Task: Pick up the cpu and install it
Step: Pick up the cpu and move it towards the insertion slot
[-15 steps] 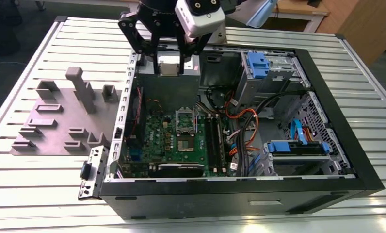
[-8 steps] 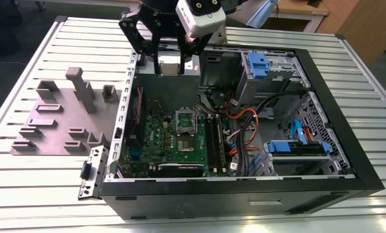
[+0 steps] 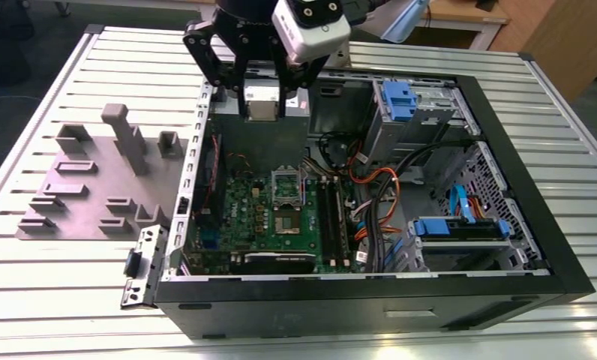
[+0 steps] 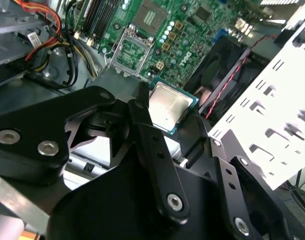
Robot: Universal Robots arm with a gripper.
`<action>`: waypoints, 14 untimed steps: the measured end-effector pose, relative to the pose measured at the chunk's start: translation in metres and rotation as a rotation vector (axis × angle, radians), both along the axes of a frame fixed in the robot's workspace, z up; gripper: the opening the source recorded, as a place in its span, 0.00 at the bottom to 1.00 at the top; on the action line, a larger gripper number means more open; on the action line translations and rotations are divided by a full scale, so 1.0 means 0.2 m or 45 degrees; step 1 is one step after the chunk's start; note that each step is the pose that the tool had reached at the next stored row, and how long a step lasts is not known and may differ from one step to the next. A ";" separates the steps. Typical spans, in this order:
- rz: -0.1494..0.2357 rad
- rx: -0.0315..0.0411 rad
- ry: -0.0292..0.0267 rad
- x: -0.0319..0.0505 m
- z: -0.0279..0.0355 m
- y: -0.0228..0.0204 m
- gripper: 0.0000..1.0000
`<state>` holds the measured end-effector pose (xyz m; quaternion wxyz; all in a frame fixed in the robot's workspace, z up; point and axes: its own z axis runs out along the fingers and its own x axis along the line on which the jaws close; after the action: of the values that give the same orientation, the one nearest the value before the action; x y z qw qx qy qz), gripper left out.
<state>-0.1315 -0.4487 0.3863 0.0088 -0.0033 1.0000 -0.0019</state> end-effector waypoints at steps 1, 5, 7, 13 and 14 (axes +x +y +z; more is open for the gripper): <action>0.000 -0.0001 0.0000 0.000 0.000 -0.009 0.47; 0.000 0.0000 0.0001 0.025 0.000 -0.020 0.47; 0.000 0.0001 0.0003 0.052 0.000 -0.022 0.47; 0.000 0.0000 0.0009 0.111 0.000 -0.022 0.47; 0.000 0.0000 0.0009 0.115 0.000 -0.023 0.47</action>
<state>-0.1084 -0.4533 0.3862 0.0085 -0.0032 1.0000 -0.0019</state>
